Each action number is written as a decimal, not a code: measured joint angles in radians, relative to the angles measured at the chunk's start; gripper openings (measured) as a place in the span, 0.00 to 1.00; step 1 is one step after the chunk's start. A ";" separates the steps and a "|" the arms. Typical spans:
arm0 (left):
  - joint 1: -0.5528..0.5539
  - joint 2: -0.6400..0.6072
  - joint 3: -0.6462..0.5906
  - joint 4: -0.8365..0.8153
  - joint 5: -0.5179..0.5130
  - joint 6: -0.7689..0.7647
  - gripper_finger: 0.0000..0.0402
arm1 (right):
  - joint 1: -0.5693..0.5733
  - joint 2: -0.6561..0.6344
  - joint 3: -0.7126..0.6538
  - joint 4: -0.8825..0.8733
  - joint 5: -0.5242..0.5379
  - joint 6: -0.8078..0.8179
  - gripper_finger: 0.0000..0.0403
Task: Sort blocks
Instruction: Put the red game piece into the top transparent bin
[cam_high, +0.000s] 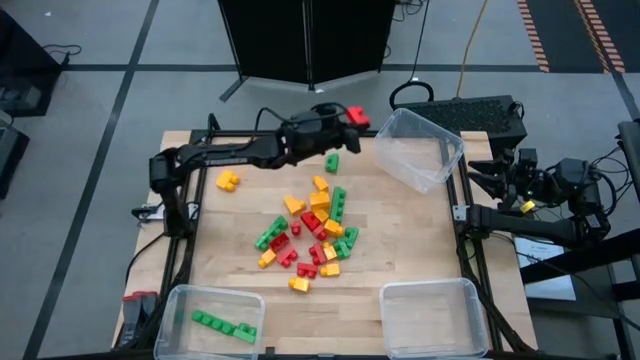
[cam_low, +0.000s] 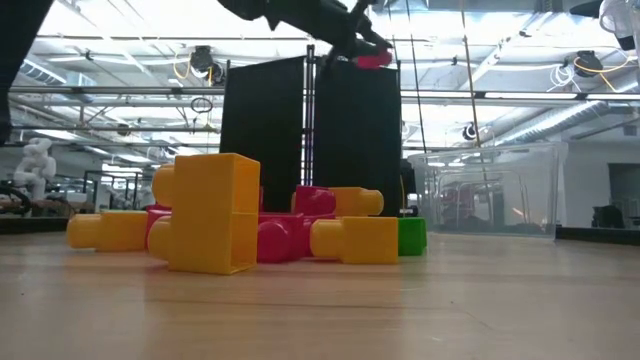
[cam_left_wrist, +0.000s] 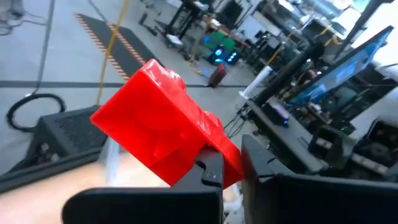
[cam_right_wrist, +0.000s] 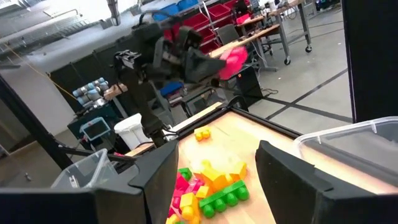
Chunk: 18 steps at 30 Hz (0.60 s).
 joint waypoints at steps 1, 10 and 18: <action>0.002 0.017 0.027 -0.002 0.009 0.005 0.00 | 0.000 0.000 0.000 -0.005 0.000 -0.002 0.52; 0.005 0.227 0.362 -0.163 0.024 0.152 0.00 | 0.000 0.000 0.000 -0.016 0.000 -0.007 0.52; 0.024 0.374 0.535 -0.250 0.039 0.178 0.00 | 0.000 0.000 0.000 -0.016 0.000 -0.007 0.52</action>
